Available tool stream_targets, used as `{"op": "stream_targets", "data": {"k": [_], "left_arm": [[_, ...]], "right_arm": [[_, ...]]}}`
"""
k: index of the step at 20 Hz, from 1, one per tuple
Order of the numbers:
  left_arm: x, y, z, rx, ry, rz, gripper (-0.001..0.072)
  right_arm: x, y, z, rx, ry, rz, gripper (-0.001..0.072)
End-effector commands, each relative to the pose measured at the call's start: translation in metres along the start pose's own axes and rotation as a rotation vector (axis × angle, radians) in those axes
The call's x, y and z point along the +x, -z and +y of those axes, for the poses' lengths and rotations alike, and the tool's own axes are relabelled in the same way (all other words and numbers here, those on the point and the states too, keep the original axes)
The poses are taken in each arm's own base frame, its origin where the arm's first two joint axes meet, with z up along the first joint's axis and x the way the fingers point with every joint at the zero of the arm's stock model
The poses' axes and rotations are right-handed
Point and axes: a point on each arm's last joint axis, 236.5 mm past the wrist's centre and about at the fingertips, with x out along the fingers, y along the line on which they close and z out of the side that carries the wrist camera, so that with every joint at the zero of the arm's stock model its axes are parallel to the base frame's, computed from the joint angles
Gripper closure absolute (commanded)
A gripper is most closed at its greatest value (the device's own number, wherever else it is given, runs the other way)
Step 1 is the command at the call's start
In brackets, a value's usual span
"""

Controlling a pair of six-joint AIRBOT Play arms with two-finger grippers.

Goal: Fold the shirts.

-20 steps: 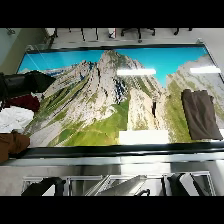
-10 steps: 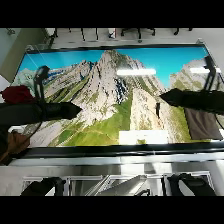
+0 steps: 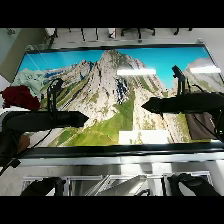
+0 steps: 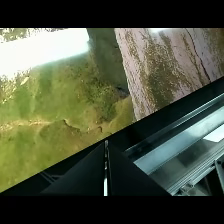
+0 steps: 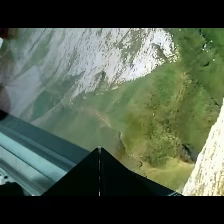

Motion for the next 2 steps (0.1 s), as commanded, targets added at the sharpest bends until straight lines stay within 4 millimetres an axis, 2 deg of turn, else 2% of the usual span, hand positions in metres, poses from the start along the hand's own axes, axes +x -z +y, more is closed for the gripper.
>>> {"op": "stream_targets", "data": {"k": [1,2], "left_arm": [[0.0005,0.0006,-0.0002,0.001,0.000,0.000,0.0688],[0.0005,0.0006,-0.0002,0.002,0.000,0.000,0.0688]], "right_arm": [[0.0078,0.0042,-0.0038,0.015,0.000,0.032,0.0690],[0.0092,0.0044,-0.0050,0.018,0.002,0.035,0.0690]]}}
